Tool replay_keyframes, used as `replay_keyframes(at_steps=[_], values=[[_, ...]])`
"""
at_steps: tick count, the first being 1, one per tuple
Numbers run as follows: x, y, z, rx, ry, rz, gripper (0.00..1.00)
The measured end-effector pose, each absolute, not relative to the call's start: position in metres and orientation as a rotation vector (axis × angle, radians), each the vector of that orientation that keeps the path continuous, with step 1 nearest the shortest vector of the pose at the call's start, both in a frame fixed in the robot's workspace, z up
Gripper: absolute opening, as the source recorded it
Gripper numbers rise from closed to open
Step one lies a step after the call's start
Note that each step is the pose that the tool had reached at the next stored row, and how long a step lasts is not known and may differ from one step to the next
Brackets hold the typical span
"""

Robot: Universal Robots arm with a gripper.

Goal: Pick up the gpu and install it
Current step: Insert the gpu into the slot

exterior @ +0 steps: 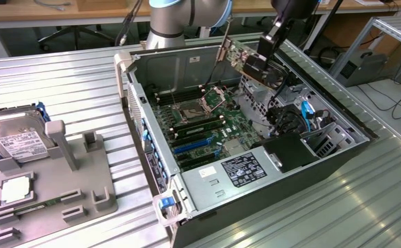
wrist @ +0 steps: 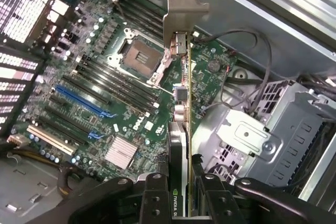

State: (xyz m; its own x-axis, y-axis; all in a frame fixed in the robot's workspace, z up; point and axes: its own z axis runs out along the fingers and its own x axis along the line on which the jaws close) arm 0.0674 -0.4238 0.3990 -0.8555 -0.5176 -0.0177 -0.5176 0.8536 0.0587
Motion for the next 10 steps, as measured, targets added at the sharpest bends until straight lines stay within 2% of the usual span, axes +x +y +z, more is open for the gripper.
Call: replay_keyframes(at_steps=[10], values=[[0.0674,-0.4208,0.3956,-1.087,2.951,0.092,0.27]])
